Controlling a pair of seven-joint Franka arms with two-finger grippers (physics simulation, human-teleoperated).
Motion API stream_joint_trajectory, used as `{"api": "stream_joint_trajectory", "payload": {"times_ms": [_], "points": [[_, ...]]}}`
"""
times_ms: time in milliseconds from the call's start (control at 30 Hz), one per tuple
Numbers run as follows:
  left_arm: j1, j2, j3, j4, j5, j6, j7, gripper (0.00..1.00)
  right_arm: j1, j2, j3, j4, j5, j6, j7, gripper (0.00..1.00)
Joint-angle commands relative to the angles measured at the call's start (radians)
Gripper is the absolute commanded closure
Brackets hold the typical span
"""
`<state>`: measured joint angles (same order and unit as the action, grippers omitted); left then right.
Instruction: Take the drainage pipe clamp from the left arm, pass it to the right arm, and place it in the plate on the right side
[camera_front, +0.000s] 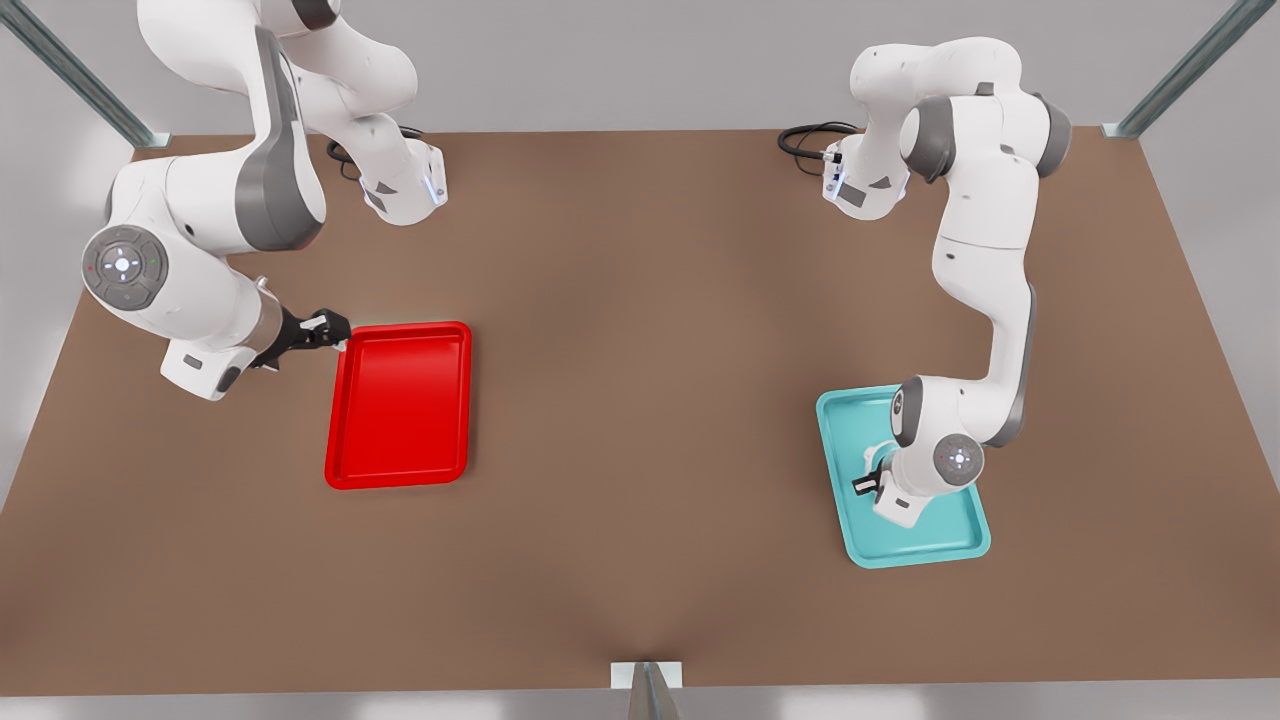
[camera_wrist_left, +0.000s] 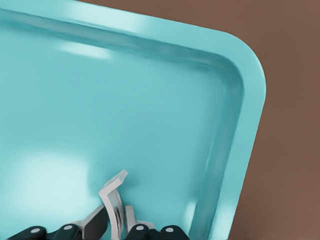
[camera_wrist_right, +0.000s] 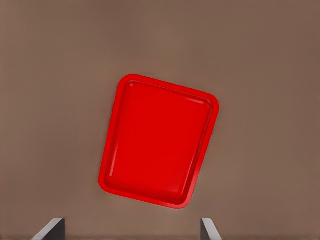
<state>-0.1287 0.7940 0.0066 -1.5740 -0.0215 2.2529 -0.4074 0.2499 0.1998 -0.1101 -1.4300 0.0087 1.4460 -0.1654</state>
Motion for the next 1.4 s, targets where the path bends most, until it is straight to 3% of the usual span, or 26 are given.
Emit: {"api": "stream_joint_trajectory", "payload": {"times_ms": [0,67,100,300,400,433,500,633,800,933,1133,1200,1367], "points": [[0.0,-0.001,-0.001,0.0,-0.002,-0.003,-0.033,0.63,0.003,0.0,0.0,0.0,0.001,0.002,0.007,0.0],[0.0,-0.004,-0.001,0.0,-0.003,-0.004,-0.04,0.76,0.005,0.001,0.0,-0.001,0.001,0.004,0.007,0.0],[0.0,-0.007,0.0,0.002,-0.002,-0.004,-0.097,0.79,0.003,0.0,0.0,0.0,0.001,0.002,0.007,0.0],[0.0,-0.039,0.0,0.008,-0.002,-0.058,-0.103,0.79,0.003,0.001,0.001,0.0,0.001,0.004,0.006,0.0],[-0.003,-0.042,-0.008,0.164,-0.006,-0.303,-0.292,0.79,0.006,0.01,0.003,-0.001,0.001,0.011,0.006,0.0],[-0.023,-0.041,-0.037,0.268,-0.003,-0.427,-0.396,0.79,0.018,0.021,0.007,-0.001,0.002,0.014,0.007,0.0],[-0.101,-0.038,-0.054,0.355,-0.003,-0.481,-0.626,0.79,0.051,0.032,0.007,-0.001,0.01,0.024,0.009,0.0],[-0.173,0.014,-0.146,0.465,-0.006,-0.452,-1.326,0.79,0.109,0.062,0.007,0.0,0.022,0.062,0.01,0.0],[-0.25,0.053,-0.177,0.502,-0.015,-0.328,-2.075,0.79,0.138,0.081,0.007,0.0,0.054,0.117,0.012,0.0],[-0.391,0.106,-0.152,0.609,0.005,-0.357,-2.073,0.79,0.149,0.104,0.007,0.0,0.065,0.135,0.012,0.0],[-0.388,0.143,-0.148,0.612,-0.003,-0.256,-1.967,0.79,0.229,0.167,0.007,0.0,0.137,0.301,0.024,0.0],[-0.391,0.166,-0.142,0.649,0.0,-0.222,-2.012,0.79,0.288,0.196,0.009,0.003,0.157,0.358,0.233,0.0],[-0.396,0.182,-0.131,0.669,-0.002,-0.23,-2.045,0.79,0.304,0.306,0.009,0.01,0.395,0.493,0.234,0.0]]}}
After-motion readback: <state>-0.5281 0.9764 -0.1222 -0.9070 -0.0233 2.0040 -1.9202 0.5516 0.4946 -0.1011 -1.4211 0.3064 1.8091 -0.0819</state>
